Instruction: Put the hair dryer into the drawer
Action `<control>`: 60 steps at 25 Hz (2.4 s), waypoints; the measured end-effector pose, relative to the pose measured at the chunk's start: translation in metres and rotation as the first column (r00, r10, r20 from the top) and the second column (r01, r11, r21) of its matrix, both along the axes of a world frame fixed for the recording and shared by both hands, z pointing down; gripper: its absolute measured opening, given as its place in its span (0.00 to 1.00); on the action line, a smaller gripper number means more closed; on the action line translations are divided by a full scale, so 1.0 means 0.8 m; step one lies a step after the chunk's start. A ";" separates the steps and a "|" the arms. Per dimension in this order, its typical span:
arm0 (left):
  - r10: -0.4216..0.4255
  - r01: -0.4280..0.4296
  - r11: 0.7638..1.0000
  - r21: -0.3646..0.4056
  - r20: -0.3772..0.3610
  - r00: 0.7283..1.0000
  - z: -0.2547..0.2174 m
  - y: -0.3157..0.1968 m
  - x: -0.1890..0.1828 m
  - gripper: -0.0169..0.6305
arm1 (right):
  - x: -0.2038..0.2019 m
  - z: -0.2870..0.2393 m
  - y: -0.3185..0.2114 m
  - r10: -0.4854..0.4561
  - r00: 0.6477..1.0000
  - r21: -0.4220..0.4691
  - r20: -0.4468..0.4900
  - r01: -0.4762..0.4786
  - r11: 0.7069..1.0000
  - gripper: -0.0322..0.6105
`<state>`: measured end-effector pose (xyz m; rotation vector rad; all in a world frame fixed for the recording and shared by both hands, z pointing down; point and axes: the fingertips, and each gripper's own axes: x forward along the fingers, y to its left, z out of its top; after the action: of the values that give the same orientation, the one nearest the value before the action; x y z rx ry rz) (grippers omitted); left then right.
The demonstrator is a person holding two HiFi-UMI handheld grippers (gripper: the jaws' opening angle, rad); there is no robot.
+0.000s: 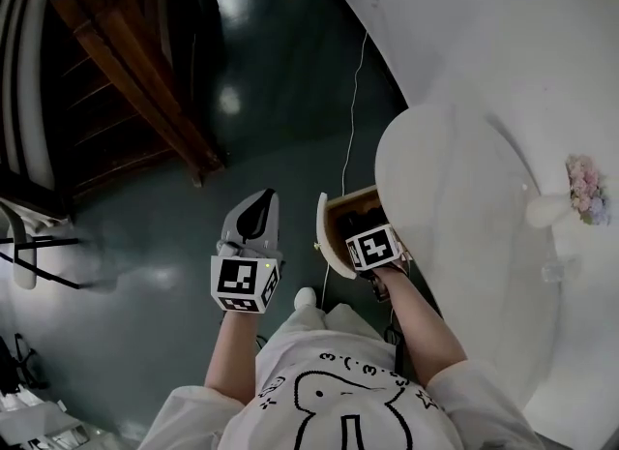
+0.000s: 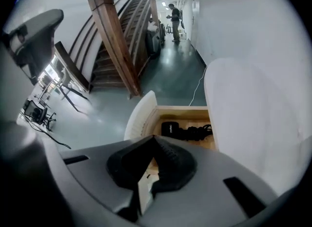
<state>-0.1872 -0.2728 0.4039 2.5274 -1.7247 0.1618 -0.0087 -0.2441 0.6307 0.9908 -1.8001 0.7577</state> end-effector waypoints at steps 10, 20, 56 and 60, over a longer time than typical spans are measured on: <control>0.033 -0.033 0.996 0.088 0.006 0.999 -0.058 0.029 0.049 0.05 | 0.017 -0.130 0.005 0.000 0.934 0.245 0.358 -0.093 0.965 0.05; 0.050 -0.054 0.987 0.148 0.031 0.998 -0.088 0.069 0.084 0.05 | 0.062 -0.244 0.026 0.007 0.867 0.427 0.499 -0.253 0.868 0.05; 0.231 -0.272 0.886 0.375 0.151 0.961 -0.228 0.091 0.114 0.05 | 0.169 -0.516 0.145 0.096 0.975 0.958 0.202 -0.217 0.188 0.05; 0.266 -0.306 0.863 0.402 0.154 0.952 -0.243 0.093 0.119 0.05 | 0.176 -0.531 0.160 0.151 0.963 0.959 0.225 -0.246 0.141 0.05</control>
<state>-0.0923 -0.1981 0.2098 3.1349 -1.5365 -0.0938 0.1322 -0.1158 0.2063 2.1167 -2.2111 -0.5025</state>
